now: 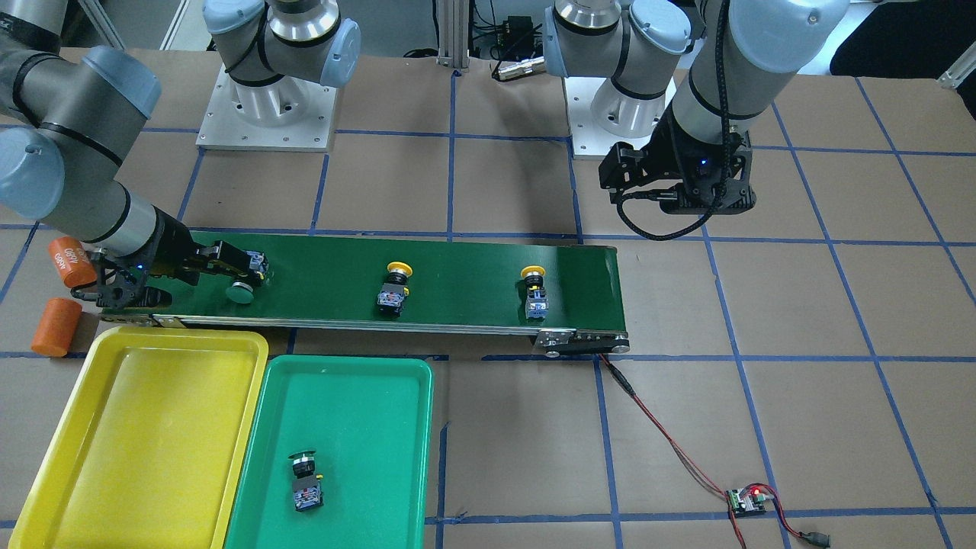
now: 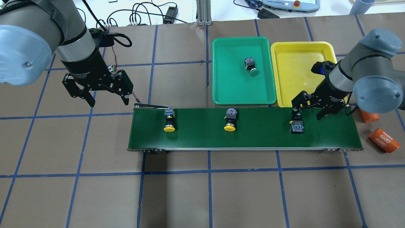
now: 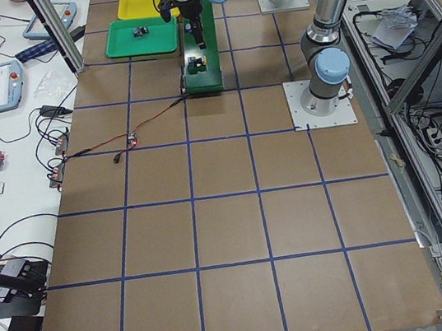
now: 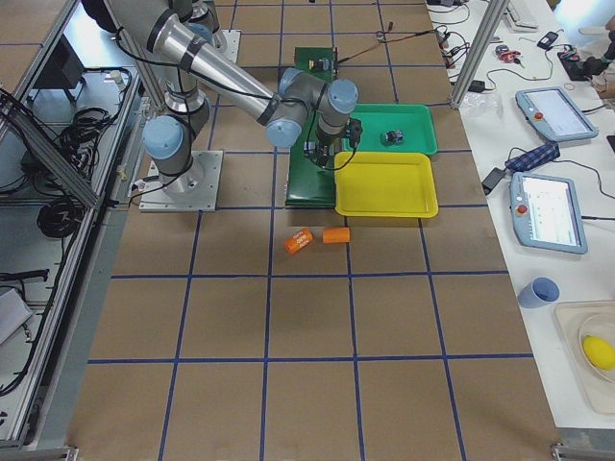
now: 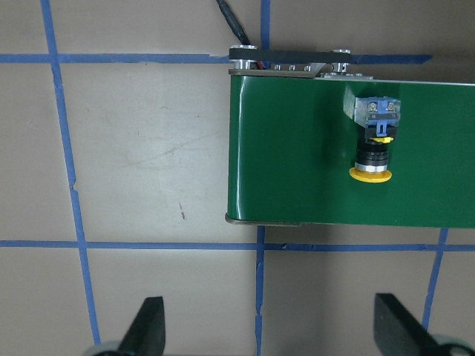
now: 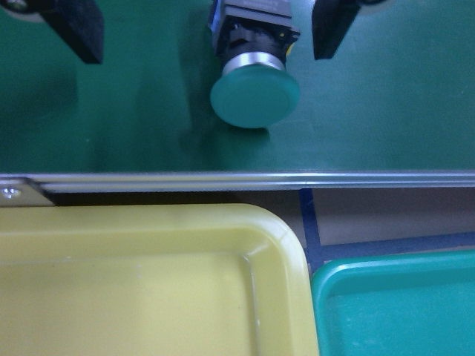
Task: Sort buttons by color to trays
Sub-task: 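Grasp the next green-capped switch at the belt end with right gripper while left gripper withdraws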
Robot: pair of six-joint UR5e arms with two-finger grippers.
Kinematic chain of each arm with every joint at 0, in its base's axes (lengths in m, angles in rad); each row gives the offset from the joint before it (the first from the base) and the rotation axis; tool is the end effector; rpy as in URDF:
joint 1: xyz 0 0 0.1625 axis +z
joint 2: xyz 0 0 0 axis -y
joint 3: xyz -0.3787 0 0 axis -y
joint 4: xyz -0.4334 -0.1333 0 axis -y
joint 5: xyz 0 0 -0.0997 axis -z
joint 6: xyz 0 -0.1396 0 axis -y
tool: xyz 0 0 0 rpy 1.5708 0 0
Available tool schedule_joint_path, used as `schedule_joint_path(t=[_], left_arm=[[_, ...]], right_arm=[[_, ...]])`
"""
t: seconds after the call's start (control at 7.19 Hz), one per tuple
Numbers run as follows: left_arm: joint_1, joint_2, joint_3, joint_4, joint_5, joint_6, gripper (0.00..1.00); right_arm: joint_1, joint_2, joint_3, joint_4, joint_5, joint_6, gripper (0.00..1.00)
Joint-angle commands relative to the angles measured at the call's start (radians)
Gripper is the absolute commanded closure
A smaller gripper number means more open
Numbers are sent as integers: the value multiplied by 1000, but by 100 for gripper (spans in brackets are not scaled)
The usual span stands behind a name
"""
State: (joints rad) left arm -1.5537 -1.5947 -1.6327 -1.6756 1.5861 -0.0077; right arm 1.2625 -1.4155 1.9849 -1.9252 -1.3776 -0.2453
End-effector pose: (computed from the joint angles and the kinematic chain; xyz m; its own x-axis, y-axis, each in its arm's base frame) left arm -0.1224 -0.5145 0.3480 -0.9996 -0.0218 -0.0165 -0.0245 0.9816 0.1893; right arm 0.0033 -0.5172 0.1479 -0.9671 0.1007 -0.2338 0.0635 0.9848 0.1614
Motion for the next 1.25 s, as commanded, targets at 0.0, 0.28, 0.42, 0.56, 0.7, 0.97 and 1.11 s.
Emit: schedule_joint_path(t=[0.0,0.28,0.42,0.56,0.7,0.97,1.11], left_arm=[[1,1,-4,7,-1,-1,0],[1,-11,-7,7,-2,-2,0],[3,-10,-10,7,2,0,0],[4,-11,-9,7,2,0,0],[4,-10,-7,8,0,0,0],[4,-13,-7,7,-3,0,0],[4,-18,-15,4,-5,0,0]], right_arm=[[2,6,0,0,-1,20,3],[3,7,0,27,-9,21,36],[3,10,-3,56,-9,21,37],[3,24,-8,58,-12,18,45],[5,15,-11,64,-30,17,90],[11,0,-70,109,-103,12,100],[12,7,-143,167,-94,11,100]])
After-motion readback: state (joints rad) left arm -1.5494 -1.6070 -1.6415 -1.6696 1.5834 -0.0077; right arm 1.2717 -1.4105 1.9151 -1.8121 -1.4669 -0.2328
